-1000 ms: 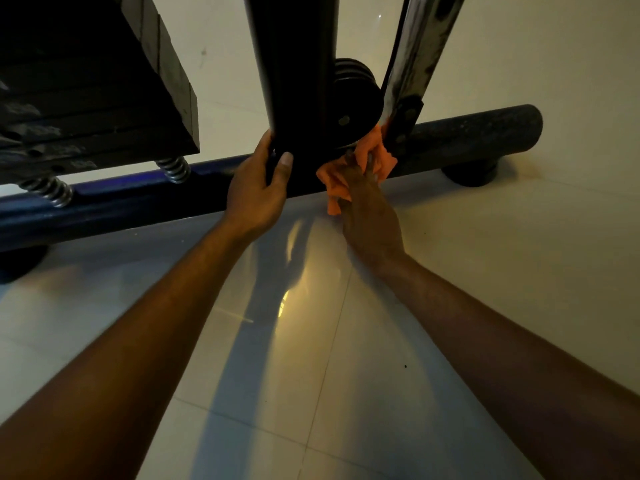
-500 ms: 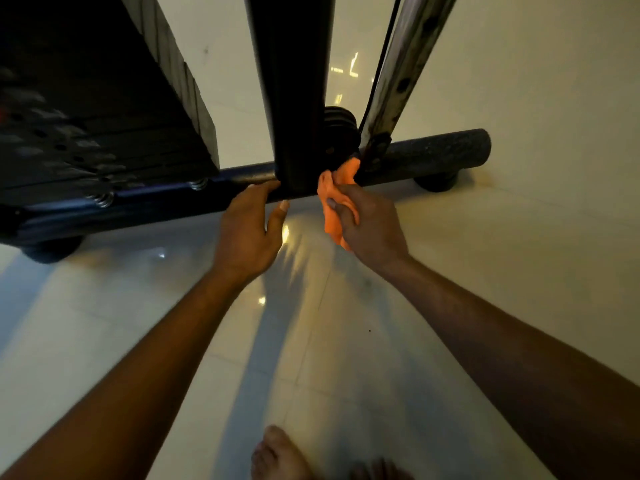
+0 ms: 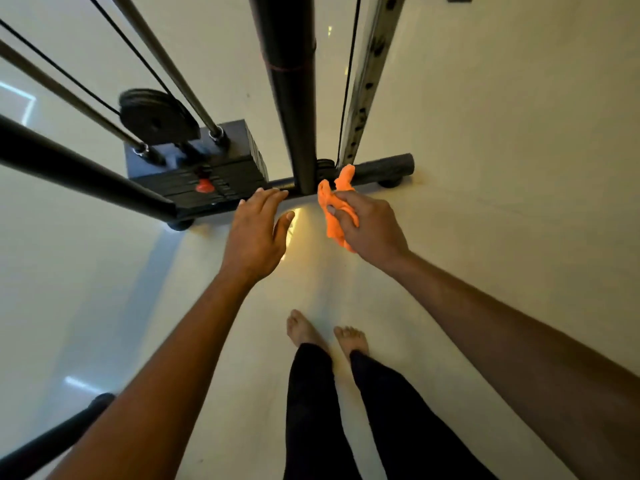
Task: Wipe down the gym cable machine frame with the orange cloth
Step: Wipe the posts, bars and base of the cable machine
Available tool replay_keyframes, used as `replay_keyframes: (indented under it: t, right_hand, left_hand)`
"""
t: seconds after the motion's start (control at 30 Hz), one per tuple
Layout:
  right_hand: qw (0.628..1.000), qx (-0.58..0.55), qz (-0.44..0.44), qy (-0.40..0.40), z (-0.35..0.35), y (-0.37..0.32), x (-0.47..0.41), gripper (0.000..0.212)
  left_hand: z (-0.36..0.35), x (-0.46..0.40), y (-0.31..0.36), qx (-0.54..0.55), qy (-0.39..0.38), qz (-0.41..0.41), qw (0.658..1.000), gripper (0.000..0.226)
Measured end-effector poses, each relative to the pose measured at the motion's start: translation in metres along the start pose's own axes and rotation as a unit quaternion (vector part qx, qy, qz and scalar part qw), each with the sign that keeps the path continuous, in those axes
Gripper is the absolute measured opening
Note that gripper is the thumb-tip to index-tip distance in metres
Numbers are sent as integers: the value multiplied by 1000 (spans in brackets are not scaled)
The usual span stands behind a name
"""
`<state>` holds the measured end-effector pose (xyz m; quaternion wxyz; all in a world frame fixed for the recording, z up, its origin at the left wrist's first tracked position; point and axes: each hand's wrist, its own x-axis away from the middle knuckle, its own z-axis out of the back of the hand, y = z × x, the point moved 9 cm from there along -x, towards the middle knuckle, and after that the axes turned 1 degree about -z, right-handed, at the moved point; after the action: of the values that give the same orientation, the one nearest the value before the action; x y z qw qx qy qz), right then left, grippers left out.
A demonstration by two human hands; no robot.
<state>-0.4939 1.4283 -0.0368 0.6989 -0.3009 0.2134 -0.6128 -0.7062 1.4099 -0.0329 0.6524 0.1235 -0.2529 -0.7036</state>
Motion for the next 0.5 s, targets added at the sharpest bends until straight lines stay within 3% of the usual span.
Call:
replay_keyframes:
  t: [0.3,0.5]
  right_hand:
    - [999,-17,1,-30,187,-173,97,35]
    - [1000,1,-17,-4,232,-193,178,26]
  left_hand:
    - [188,122,152,-25,7,26,999,55]
    - [214,189,190,-37,24,-3,999,56]
